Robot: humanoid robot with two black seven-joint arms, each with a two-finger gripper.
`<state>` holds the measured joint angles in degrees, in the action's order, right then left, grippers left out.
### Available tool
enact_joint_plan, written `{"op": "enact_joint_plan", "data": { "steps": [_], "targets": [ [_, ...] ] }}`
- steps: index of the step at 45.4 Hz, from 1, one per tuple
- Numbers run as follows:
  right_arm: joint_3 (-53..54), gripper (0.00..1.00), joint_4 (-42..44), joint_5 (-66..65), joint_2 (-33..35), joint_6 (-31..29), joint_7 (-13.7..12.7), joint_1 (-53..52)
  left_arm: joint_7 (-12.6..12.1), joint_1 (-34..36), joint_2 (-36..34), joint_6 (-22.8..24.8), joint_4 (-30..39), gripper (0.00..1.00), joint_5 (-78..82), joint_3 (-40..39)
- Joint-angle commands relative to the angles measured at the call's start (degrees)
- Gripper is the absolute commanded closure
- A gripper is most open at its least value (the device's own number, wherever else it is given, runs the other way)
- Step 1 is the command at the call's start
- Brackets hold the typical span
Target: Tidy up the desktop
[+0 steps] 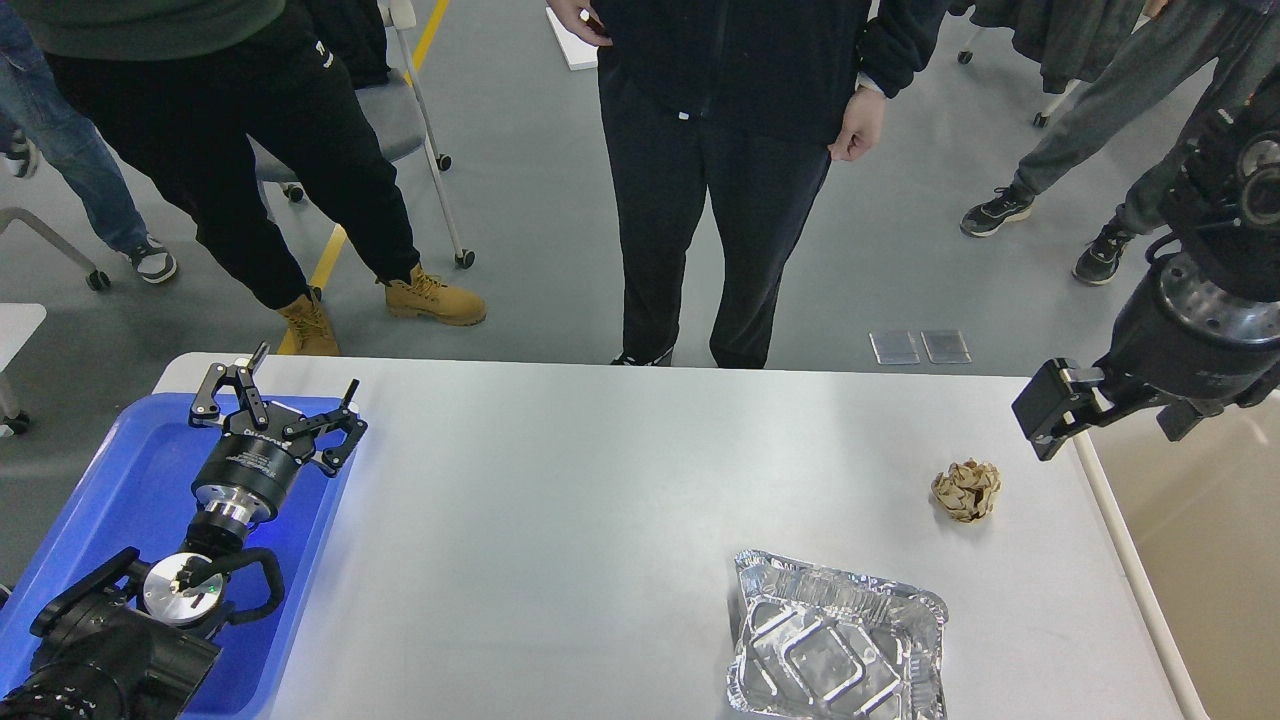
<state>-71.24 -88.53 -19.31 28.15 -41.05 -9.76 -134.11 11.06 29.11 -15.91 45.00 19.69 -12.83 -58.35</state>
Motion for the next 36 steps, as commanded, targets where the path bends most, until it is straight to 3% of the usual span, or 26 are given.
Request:
{"op": "enact_joint_plan", "data": {
  "steps": [1,27,36],
  "targets": [
    [0.1,0.00,0.0,0.0,0.2,0.0,0.0,0.1,0.1,0.0,0.0,0.0,0.0,0.00,0.1,0.0],
    [0.1,0.00,0.0,-0.8,4.1,0.0,0.0,0.8,0.0,0.0,0.0,0.0,0.0,0.00,0.0,0.0],
    [2.7,0.00,1.1,-1.2,5.0,0.8,0.0,6.6,0.0,0.0,0.0,0.0,0.0,0.00,-0.1,0.0]
  ]
}}
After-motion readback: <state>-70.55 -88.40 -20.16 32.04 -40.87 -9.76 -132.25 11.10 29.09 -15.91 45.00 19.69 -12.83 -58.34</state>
